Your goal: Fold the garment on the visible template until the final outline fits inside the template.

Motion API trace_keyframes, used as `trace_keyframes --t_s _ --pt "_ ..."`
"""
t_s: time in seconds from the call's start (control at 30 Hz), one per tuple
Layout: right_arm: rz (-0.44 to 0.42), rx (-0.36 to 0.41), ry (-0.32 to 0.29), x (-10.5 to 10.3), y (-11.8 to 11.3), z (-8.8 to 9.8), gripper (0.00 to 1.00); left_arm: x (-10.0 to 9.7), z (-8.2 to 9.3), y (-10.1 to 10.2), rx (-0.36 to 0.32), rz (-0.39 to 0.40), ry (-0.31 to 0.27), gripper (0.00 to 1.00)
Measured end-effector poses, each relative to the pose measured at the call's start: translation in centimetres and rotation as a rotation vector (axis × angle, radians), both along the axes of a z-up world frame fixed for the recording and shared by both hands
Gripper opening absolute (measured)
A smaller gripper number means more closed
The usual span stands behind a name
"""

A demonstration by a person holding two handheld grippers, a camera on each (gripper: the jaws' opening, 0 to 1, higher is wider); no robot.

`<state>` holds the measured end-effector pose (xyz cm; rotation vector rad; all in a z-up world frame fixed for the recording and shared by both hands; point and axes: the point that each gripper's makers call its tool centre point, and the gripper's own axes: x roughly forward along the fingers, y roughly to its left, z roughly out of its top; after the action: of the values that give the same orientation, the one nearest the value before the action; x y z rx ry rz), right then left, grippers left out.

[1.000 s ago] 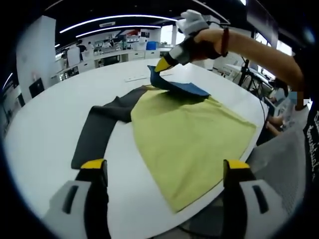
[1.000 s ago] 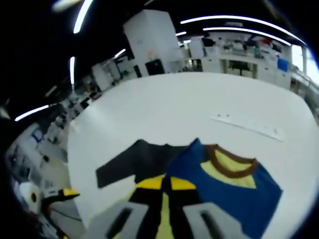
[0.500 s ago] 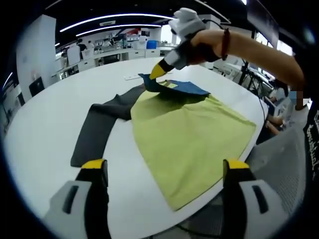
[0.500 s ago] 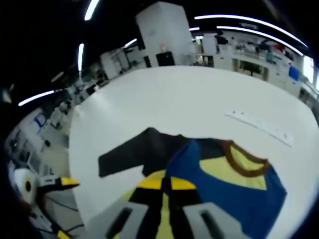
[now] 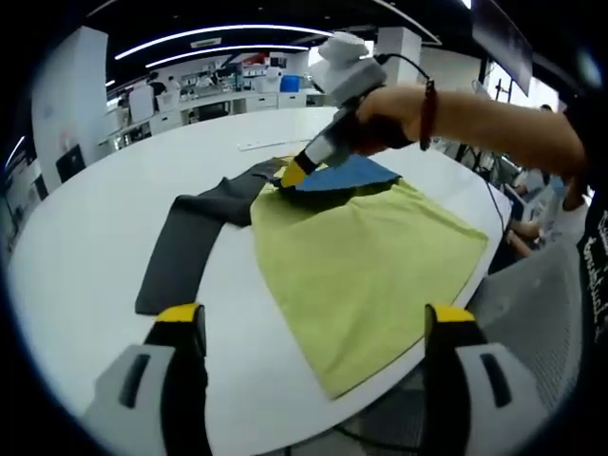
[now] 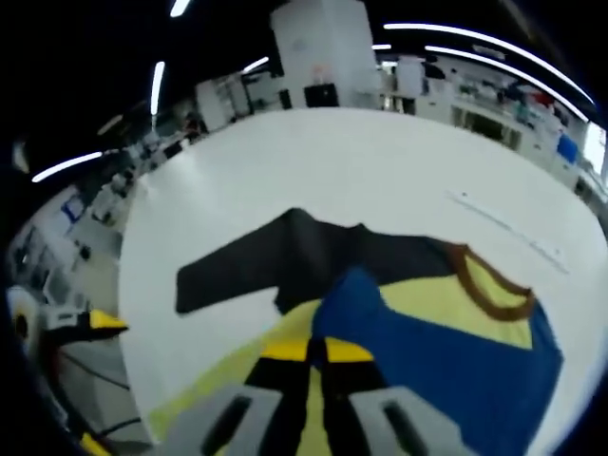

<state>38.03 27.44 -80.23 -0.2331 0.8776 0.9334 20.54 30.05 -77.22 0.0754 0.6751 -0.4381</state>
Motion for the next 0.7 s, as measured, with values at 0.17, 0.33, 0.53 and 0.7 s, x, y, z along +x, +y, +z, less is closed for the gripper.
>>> trace_keyframes --t_s 0.17,0.33,0.53,0.7 --pt "0.008 0.018 0.041 -0.8 0.4 -1.3 0.00 -0.2 0.2 -0.1 -0.001 0.004 -0.003 0.92" --pt "0.045 0.064 0.094 -2.1 1.2 -1.7 0.00 -0.3 0.3 -0.1 0.002 0.007 -0.004 0.92" --pt "0.071 0.051 0.011 -2.0 0.4 -1.0 0.25 -0.3 0.4 0.0 0.004 0.016 -0.013 0.93" --pt "0.074 0.026 -0.053 -0.4 -0.1 -1.1 0.61 0.1 0.7 0.0 -0.002 0.021 -0.030 0.98"
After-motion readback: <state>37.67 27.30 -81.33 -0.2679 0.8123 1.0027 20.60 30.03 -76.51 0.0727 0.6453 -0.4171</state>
